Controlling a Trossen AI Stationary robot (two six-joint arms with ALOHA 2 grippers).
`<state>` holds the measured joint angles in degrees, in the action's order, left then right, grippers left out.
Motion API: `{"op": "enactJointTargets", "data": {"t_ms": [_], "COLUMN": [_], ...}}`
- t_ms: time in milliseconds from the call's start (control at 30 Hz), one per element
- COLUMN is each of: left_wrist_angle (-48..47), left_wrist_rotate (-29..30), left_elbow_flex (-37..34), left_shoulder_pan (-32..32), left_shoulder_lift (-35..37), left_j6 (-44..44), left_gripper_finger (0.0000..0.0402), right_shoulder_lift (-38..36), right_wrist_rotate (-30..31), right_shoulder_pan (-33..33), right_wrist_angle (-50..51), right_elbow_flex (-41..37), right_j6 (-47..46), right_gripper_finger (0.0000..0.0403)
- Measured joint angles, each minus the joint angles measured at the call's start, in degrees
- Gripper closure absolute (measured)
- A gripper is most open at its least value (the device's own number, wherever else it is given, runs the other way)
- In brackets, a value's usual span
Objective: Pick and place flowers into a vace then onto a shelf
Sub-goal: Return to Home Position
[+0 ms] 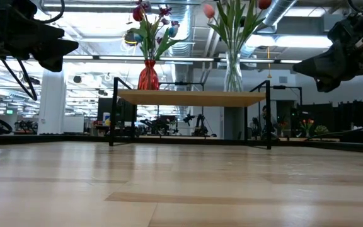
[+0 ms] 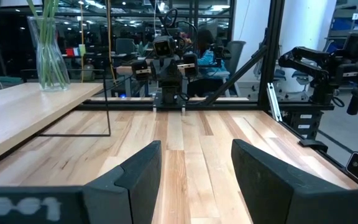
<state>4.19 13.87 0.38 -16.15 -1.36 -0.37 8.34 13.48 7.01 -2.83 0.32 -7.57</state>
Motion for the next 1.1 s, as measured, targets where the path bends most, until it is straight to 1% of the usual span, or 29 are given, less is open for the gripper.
{"op": "enactJointTargets", "data": {"t_ms": [1100], "left_wrist_angle": [0.00], "left_wrist_rotate": [0.00], "left_elbow_flex": [0.00], "left_shoulder_pan": [-0.01], "left_shoulder_lift": [0.00], "left_j6": [-1.16], "left_gripper_finger": [0.0216], "right_shoulder_lift": [0.00], "right_wrist_rotate": [-0.01], "right_shoulder_pan": [0.00], "right_wrist_angle": [0.01], "right_elbow_flex": [0.00], "right_j6": [0.00], "right_gripper_finger": [0.0403]}}
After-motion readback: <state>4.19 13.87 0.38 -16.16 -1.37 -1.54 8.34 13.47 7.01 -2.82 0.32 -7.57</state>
